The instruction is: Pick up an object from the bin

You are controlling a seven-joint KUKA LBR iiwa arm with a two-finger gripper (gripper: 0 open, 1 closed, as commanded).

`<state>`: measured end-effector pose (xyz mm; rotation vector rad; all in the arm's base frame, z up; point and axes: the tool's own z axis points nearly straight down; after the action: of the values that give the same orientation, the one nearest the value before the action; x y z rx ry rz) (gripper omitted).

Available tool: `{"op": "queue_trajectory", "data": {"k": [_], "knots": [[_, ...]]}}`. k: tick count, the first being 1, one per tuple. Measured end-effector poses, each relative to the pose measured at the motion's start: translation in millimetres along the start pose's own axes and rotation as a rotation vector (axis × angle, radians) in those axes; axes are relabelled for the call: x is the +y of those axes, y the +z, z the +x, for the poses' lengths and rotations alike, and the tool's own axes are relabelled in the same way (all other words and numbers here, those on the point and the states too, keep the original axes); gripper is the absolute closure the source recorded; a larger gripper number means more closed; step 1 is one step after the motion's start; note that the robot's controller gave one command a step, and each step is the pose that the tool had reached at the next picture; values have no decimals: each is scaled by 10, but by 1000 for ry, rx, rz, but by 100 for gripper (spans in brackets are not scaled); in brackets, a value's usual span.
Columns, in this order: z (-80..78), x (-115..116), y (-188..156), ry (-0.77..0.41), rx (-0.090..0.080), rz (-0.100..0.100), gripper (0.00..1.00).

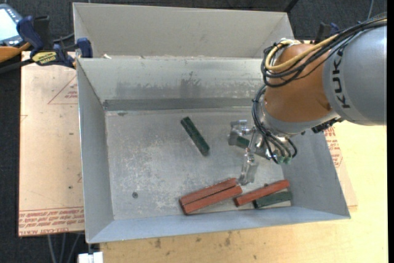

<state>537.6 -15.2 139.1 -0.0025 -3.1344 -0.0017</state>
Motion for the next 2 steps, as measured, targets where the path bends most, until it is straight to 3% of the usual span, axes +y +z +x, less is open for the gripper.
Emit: {"op": "queue_trajectory", "data": {"k": [1, 2], "knots": [[341, 601, 695, 174, -4, -2, 0], [319, 596, 659, 174, -10, -3, 100]]}}
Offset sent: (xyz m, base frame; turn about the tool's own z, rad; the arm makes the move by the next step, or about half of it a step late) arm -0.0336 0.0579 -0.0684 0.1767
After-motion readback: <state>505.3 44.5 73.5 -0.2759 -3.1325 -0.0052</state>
